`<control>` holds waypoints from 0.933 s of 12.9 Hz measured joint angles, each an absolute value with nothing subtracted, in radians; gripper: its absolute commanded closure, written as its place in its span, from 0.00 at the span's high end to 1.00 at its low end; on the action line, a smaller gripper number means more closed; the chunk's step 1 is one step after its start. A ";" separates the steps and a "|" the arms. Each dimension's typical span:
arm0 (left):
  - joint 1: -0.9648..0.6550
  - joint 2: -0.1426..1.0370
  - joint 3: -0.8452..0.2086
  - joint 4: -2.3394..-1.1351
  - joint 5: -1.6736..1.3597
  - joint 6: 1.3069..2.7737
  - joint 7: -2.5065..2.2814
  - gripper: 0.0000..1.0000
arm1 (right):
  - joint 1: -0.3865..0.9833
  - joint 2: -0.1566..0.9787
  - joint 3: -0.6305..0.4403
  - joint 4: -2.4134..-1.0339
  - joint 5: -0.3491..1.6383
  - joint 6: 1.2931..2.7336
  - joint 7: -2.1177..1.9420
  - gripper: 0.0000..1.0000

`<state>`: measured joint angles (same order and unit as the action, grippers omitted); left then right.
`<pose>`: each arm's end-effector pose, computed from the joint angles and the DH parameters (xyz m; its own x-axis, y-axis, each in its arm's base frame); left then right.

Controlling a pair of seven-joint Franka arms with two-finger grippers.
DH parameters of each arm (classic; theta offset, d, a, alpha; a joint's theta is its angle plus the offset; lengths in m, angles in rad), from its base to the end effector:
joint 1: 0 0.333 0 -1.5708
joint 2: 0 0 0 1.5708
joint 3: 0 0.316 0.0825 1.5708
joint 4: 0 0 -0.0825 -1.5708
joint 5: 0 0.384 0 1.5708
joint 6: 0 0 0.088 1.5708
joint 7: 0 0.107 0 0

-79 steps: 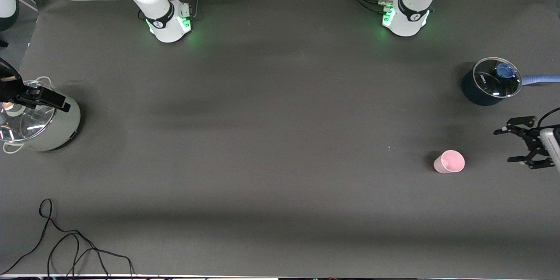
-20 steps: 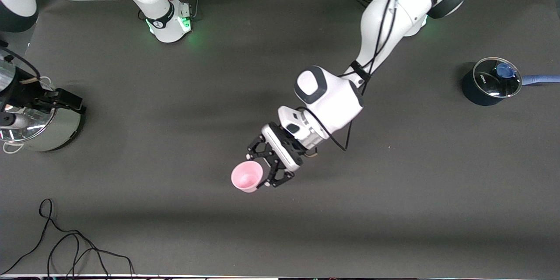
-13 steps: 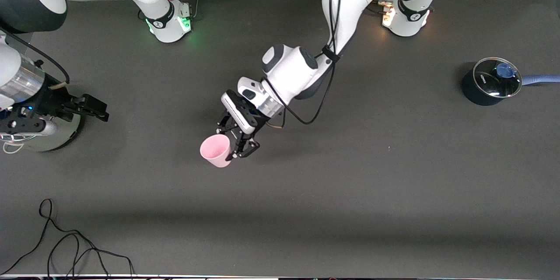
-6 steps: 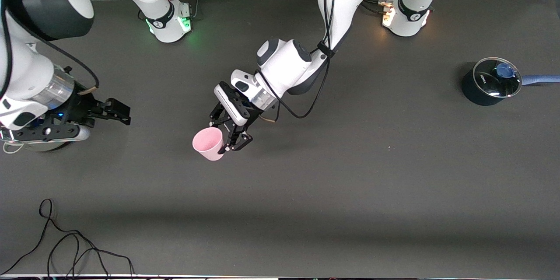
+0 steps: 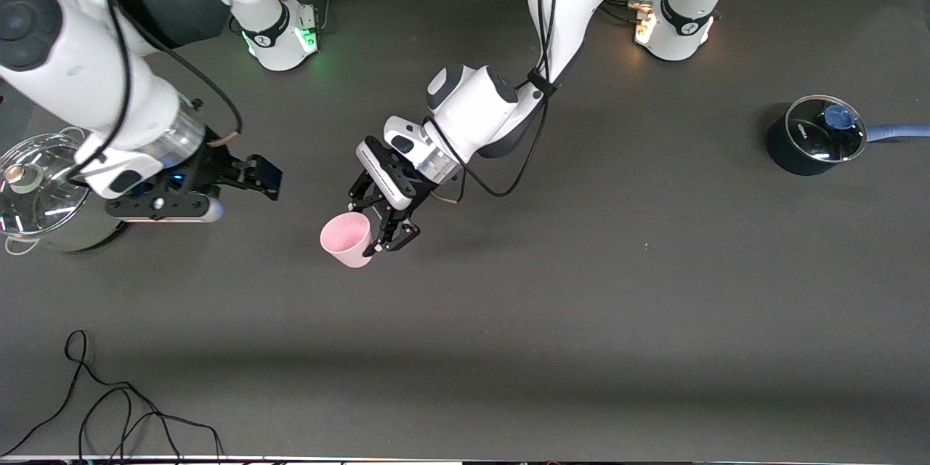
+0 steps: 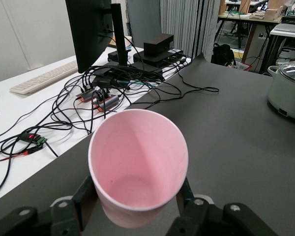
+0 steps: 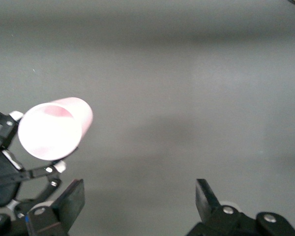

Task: Transfer pink cup from left to right arm
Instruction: 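Close the right gripper on the pink cup beside the left gripper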

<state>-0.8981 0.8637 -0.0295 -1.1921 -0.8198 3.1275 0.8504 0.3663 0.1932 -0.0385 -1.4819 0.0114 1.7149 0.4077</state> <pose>0.5344 -0.5924 0.3700 0.2795 -0.3830 0.8805 -0.8081 -0.5891 0.0003 0.5900 0.2041 0.5660 0.9961 -0.0807 0.0351 -0.0800 -0.9966 -0.0195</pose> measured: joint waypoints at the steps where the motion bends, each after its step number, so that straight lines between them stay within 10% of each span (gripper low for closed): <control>1: -0.898 0.864 -0.029 -1.192 -0.820 3.127 0.850 0.01 | 0.381 0.206 -0.038 -1.478 0.011 1.731 0.446 1.00; 12: -0.898 0.864 -0.027 -1.192 -0.820 3.127 0.847 0.01 | 0.410 0.405 -0.039 -1.398 0.011 1.871 0.499 1.00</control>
